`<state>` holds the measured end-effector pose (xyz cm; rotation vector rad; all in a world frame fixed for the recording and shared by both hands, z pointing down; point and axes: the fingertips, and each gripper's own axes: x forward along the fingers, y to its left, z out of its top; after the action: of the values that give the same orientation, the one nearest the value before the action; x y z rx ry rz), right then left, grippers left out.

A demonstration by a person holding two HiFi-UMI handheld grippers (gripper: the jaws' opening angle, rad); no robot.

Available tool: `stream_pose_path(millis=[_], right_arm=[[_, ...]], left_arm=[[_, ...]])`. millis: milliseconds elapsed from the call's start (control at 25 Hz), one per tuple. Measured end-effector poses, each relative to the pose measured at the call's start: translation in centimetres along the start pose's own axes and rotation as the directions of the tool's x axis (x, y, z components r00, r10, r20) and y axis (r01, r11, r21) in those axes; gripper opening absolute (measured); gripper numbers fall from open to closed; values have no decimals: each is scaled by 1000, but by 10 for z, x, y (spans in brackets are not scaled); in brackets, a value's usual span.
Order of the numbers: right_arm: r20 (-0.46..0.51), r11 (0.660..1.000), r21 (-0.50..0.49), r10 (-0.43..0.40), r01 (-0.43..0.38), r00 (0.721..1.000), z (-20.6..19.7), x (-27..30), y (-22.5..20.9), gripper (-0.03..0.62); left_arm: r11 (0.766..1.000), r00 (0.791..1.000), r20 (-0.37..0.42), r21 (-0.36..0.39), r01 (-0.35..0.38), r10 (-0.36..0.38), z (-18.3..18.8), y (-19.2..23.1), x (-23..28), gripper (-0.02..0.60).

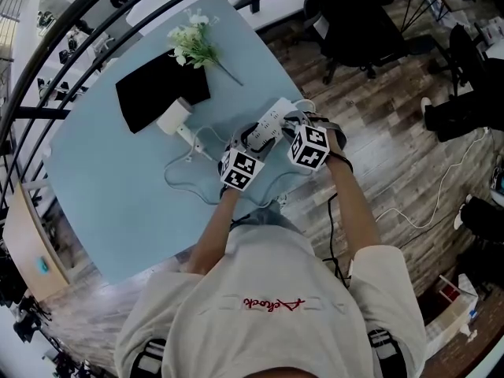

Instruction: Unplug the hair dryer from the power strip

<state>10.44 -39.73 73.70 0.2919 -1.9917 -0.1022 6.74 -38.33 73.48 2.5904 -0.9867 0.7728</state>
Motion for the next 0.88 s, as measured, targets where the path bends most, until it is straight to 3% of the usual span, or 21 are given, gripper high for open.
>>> stream_pose_path(millis=[80,200,520,880], right_arm=[[-6,1000,0,-2,2,1000,0,1,-1,85],[-11,1000,4,-1,1,1000,0,1,-2,69],[-28,1000,2,16,-16,999,1,-2,-1,64],[-39,1000,-1,26,-26,999,1,-2,-2,61]], left_arm=[[1000,1000,0,1,1,-1,0,0,1,235],[1000,1000,-14,16,-1,1,-1,-2,2,235],[997,991,-130,80,-8,19,-10,-6,10,233],[998,988,-155,61,1,9,-11,-5,13,233]])
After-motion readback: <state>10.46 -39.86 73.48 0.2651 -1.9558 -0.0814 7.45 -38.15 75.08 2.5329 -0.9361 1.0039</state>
